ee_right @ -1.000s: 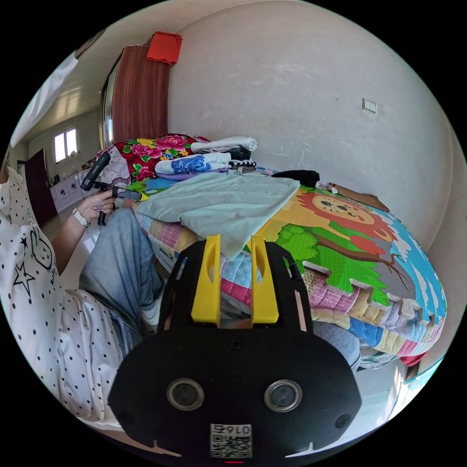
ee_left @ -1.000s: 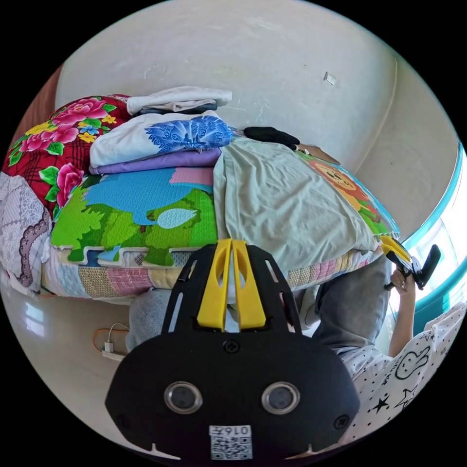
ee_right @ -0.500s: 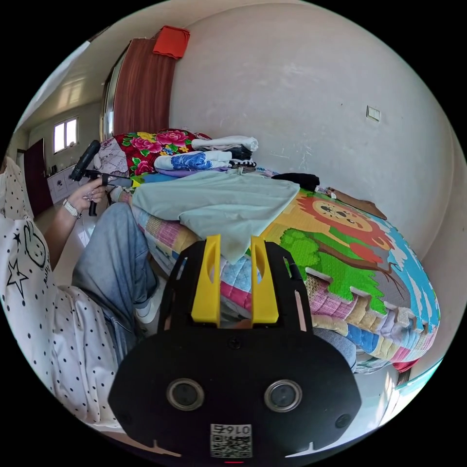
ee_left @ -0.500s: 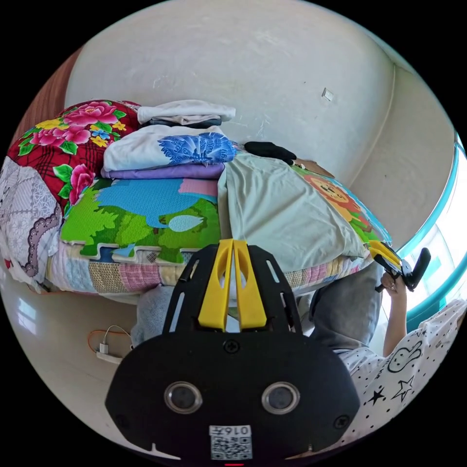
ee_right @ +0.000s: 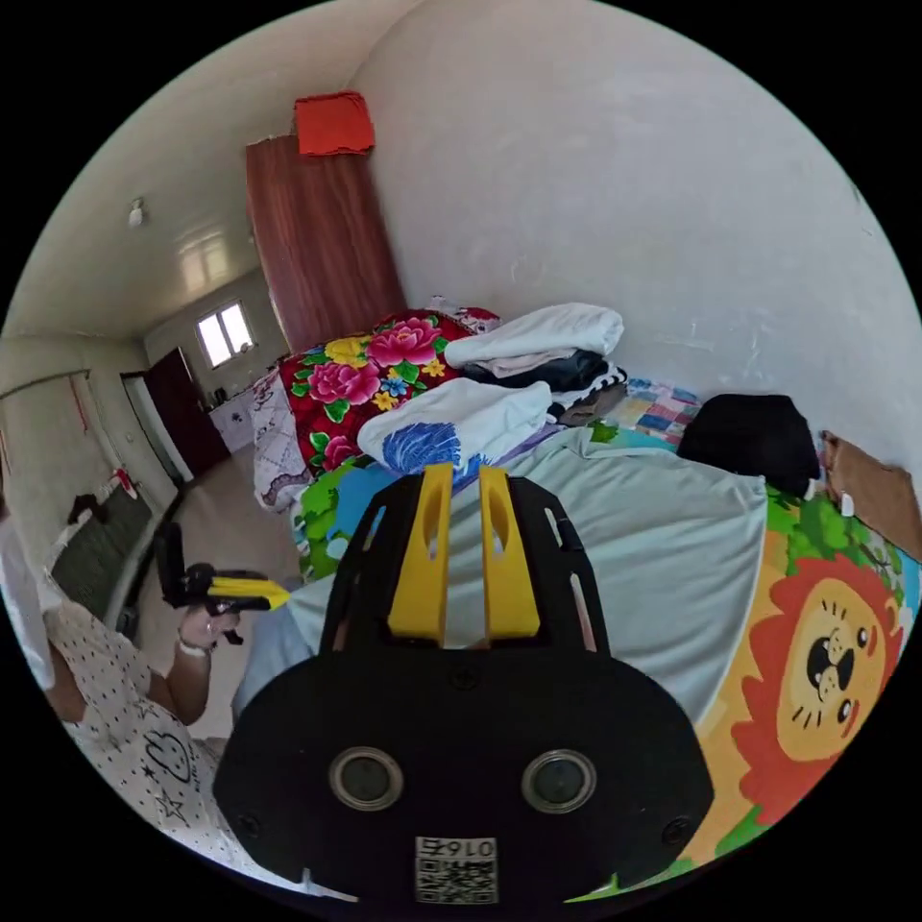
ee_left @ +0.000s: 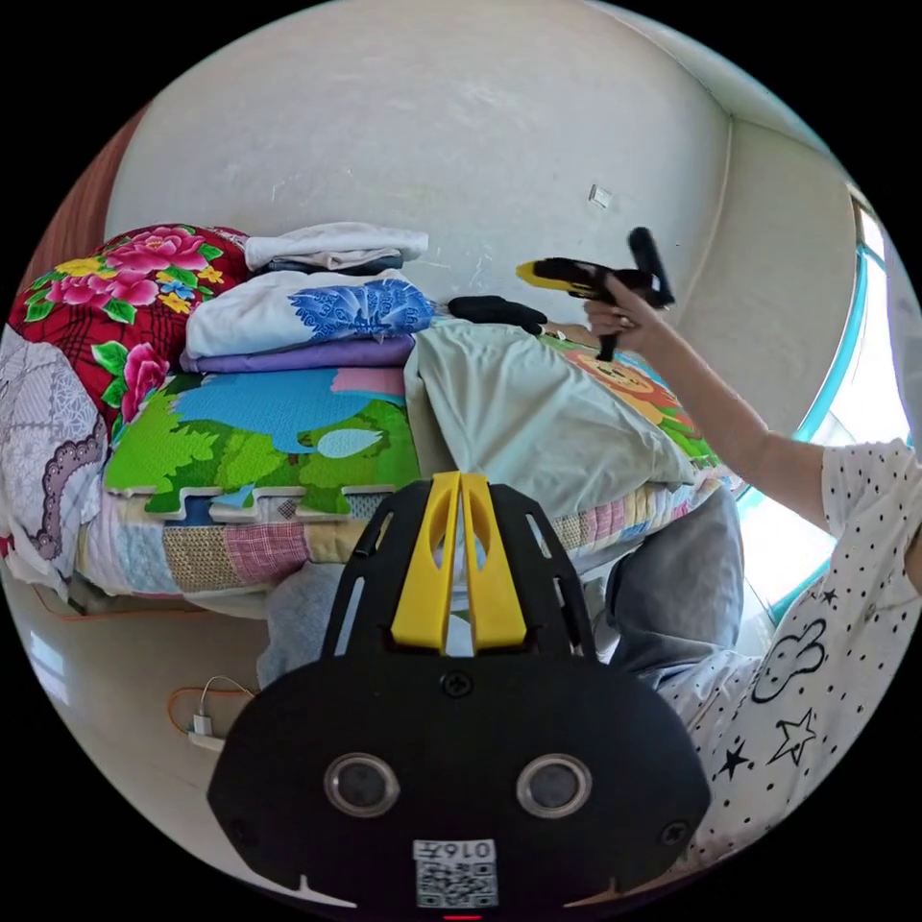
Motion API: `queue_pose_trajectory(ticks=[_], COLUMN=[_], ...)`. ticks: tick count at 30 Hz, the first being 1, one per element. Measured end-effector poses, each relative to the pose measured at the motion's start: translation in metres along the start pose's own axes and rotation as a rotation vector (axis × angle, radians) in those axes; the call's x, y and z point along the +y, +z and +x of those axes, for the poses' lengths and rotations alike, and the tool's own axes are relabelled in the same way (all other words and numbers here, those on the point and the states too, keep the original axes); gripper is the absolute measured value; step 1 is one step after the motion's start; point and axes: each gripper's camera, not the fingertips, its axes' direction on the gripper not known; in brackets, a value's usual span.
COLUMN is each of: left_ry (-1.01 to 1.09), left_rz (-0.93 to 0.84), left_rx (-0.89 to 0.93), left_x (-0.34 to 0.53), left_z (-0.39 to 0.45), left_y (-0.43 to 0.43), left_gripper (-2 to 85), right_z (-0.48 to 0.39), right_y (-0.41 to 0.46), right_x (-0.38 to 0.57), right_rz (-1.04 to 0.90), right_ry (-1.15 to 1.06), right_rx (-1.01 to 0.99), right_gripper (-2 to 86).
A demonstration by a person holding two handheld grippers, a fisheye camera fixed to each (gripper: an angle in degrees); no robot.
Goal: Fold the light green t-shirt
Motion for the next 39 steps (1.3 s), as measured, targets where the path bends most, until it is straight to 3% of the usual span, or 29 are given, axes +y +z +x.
queue_pose_trajectory(ticks=[3,8,14,16,22,26,31,39], left_ry=[-0.017,0.011,-0.013,-0.012,-0.018,-0.012,0.009,0.007], left_rz=[0.019,0.004,0.038,0.045,0.050,0.051,0.068,0.044], left_rx=[0.077,0.110,0.204,0.233,0.250,0.246,0.207,0.147], left_x=[0.007,0.011,0.009,0.007,-0.005,-0.020,-0.038,-0.078], left_z=[-0.014,-0.027,-0.053,-0.057,-0.067,-0.067,-0.063,-0.060], left_y=[0.005,0.013,0.011,0.008,-0.005,-0.017,-0.042,-0.081], left_gripper=[-1.0,-1.0,-1.0,-1.0,-1.0,-1.0,-1.0,-1.0], right_z=[0.046,0.072,0.079,0.076,0.028,-0.003,-0.018,-0.014], right_y=[0.122,0.309,0.421,0.446,0.474,0.515,0.577,0.644], right_x=[-0.068,-0.130,-0.160,-0.160,-0.179,-0.188,-0.174,-0.123], right_rz=[-0.157,-0.457,-0.563,-0.593,-0.447,-0.503,-0.552,-0.550], right_ry=[0.026,-0.102,-0.105,-0.110,-0.253,-0.373,-0.369,-0.307], right_rx=[0.060,0.470,0.511,0.560,0.610,0.702,0.810,0.815], right_gripper=[3.7,6.1,7.8,4.9,0.7,0.4,0.4,0.7])
